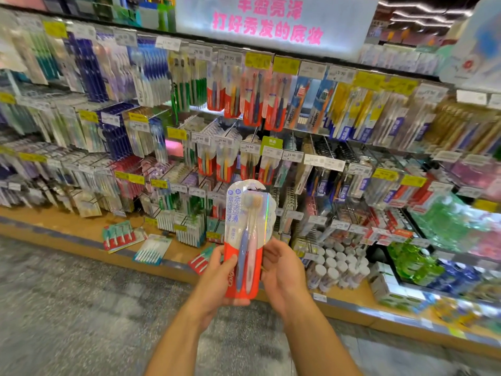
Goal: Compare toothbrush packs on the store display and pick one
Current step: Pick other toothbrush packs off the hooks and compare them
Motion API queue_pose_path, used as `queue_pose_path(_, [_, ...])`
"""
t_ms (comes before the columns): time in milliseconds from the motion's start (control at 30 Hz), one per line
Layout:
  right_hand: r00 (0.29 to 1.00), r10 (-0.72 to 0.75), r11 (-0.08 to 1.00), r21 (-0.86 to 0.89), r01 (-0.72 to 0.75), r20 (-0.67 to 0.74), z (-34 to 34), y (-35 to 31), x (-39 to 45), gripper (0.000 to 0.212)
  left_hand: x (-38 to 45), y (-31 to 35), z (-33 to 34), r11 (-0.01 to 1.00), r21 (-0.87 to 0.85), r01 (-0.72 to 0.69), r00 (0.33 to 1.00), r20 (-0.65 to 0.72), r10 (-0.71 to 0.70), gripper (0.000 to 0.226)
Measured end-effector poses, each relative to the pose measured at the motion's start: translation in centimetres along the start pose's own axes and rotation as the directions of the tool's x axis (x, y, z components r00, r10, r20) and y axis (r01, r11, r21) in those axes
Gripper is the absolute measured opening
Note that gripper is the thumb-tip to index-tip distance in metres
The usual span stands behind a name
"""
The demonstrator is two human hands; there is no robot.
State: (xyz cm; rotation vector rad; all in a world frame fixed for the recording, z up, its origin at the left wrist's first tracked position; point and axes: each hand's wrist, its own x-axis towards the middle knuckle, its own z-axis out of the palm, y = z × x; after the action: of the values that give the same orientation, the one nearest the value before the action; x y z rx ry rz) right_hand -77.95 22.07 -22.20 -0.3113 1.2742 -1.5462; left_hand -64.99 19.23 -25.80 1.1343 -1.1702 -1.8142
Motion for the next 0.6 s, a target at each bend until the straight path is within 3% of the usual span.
queue_pose_path(200, [0.999, 0.0, 0.998, -0.062, 0.003, 0.052, -1.0, 0.1, -0.3, 0.025, -0.1, -0.8, 0.5, 1.0, 0.0, 0.012, 1.0, 0.009, -0.012, 0.016])
queue_pose_path(600, [0.989, -0.049, 0.988, -0.141, 0.069, 0.14, -1.1, -0.8, 1.1, 0.014, 0.8, -0.8, 1.6, 0.998, -0.062, 0.007, 1.0, -0.027, -0.009, 0.016])
